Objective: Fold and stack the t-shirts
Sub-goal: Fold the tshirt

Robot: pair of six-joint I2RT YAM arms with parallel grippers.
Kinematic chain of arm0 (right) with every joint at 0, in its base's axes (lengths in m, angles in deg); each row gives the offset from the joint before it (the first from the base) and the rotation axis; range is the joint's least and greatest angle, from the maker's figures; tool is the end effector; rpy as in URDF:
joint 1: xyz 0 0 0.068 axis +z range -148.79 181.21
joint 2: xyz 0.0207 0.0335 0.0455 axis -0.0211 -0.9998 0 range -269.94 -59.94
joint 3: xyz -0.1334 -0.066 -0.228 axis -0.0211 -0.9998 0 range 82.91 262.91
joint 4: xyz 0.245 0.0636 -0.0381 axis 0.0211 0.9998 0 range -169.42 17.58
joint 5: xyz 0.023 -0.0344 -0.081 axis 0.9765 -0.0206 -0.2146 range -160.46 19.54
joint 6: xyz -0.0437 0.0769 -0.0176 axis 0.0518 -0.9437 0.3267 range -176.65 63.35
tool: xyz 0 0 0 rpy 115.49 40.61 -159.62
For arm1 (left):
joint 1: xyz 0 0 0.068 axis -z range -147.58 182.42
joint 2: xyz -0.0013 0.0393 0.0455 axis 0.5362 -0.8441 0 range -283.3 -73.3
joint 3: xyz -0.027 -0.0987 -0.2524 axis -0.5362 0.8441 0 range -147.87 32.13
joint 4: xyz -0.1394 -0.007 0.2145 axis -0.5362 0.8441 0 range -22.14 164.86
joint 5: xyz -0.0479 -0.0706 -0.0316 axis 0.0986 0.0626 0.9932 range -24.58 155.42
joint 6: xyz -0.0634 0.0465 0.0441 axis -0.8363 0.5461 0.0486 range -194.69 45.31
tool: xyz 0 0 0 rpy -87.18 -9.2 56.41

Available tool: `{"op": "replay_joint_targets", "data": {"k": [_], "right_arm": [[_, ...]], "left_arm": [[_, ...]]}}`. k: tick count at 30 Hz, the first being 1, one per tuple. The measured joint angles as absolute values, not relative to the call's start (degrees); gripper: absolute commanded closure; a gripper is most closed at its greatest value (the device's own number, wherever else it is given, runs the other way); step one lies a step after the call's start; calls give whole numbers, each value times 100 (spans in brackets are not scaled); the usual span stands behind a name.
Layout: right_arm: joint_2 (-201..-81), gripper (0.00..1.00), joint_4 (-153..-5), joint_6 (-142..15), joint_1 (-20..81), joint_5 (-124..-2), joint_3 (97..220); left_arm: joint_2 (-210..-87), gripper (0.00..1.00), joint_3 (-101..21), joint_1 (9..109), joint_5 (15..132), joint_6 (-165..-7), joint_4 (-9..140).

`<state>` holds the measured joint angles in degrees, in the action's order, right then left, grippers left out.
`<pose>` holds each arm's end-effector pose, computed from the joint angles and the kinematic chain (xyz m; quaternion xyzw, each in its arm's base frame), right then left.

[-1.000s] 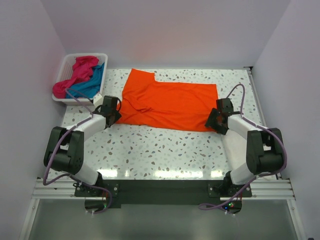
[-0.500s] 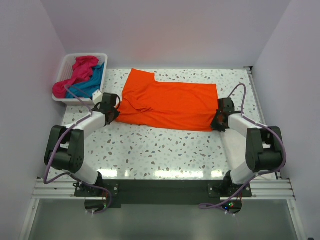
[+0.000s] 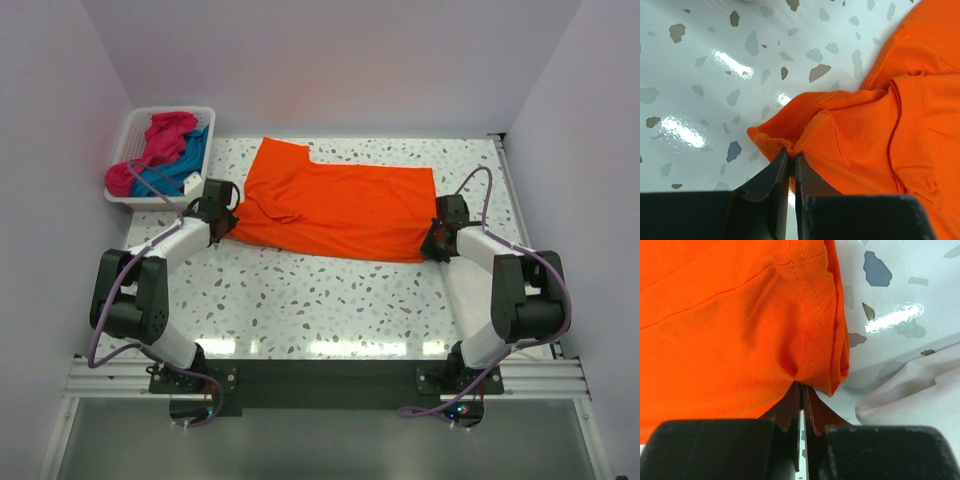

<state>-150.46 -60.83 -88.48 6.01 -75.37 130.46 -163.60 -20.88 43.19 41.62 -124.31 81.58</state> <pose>0.3113 0.0192 0.1221 0.2366 0.9392 0.0377 0.2461 0.3410 -0.0318 0.1651 -0.3718 0.8470 0.0038 0.3801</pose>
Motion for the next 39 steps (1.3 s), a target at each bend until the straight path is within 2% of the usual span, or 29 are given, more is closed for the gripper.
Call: {"op": "replay_joint_targets", "data": {"k": [1,5,7,15,19,26,30,33,34,37,39], "right_arm": [[-15046,99,-6083,-8848,601,-7532,13046],[-15046,99,-6083,-8841,601,-7528,13046],[-15046,99,-6083,-8833,601,-7524,13046],[-15053,100,-6087,-8815,601,-7515,13053],[-15055,100,-6087,-8811,601,-7500,13053],[-15070,100,-6109,-8811,601,-7449,13059],[-15112,100,-6114,-8811,601,-7388,13099],[-15147,100,-6094,-8811,601,-7373,13140],[-15151,100,-6092,-8809,601,-7371,13151],[-15153,100,-6079,-8809,601,-7366,13155],[-15140,100,-6048,-8809,601,-7357,13155]], "left_arm": [[-16355,92,-2088,4310,4176,-12396,8160],[-16209,53,-2073,4288,4302,-12195,8149],[-16039,47,-2031,4286,4335,-12130,8123],[-15385,47,-1432,4266,4458,-12193,7970],[-15383,48,-1050,4266,4578,-12270,7872],[-15652,43,-820,4266,4750,-12340,7528],[-16028,48,-823,4266,4807,-12370,7262],[-16262,65,-938,4264,4772,-12416,7181],[-16336,77,-1000,4262,4740,-12444,7190],[-16436,94,-1157,4262,4611,-12517,7406],[-16397,100,-1247,4262,4438,-12554,7614]]}}
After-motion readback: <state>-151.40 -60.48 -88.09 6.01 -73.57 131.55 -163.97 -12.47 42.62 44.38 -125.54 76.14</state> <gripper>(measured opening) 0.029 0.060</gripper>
